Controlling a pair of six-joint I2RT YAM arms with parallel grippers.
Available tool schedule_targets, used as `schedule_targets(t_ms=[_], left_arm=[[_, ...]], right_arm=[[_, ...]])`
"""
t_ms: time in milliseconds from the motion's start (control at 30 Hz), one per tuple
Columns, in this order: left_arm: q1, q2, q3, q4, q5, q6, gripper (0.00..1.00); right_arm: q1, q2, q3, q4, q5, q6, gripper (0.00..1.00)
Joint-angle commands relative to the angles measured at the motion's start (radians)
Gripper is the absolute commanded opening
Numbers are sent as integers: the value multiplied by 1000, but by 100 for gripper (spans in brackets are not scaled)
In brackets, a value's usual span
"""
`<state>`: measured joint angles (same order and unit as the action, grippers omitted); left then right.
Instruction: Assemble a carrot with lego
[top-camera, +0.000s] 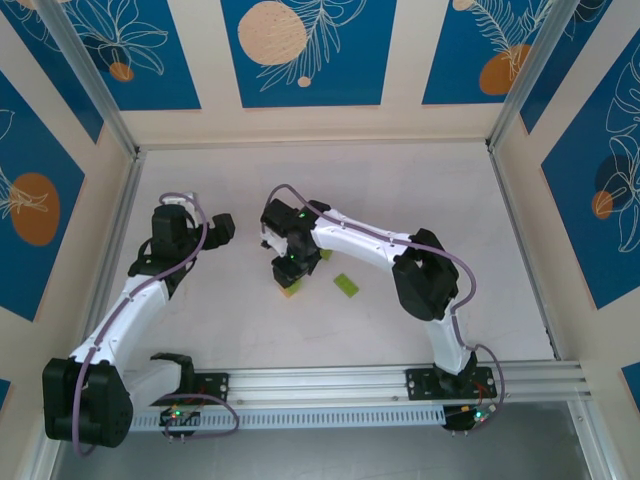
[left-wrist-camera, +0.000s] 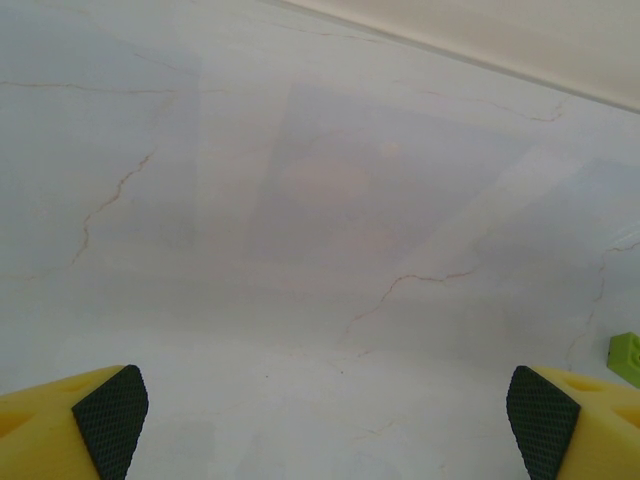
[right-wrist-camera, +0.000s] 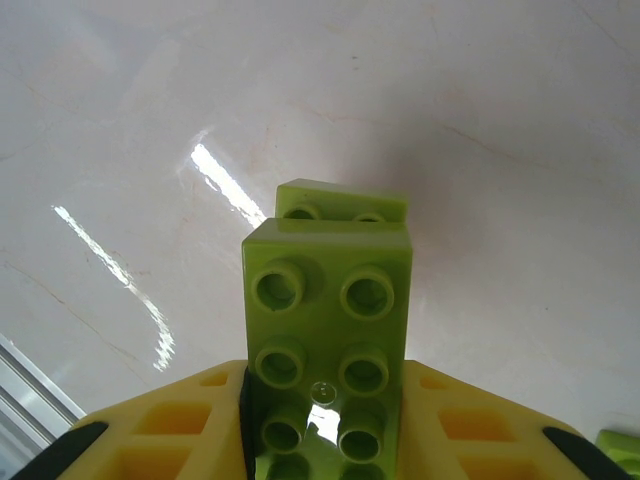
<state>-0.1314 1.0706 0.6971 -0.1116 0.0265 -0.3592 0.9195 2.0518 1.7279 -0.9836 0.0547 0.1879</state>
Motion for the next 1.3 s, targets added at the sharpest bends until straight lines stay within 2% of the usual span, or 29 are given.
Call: schedule_targets(t_ms=[0,1267], left_arm=[[-10,-4,12,16,21,14,95],[-9,-13,7,18,27,12,95]], right_arm=[[-5,19,22,-37,-38,40,35],[8,21,37,-52,-38,102,34]])
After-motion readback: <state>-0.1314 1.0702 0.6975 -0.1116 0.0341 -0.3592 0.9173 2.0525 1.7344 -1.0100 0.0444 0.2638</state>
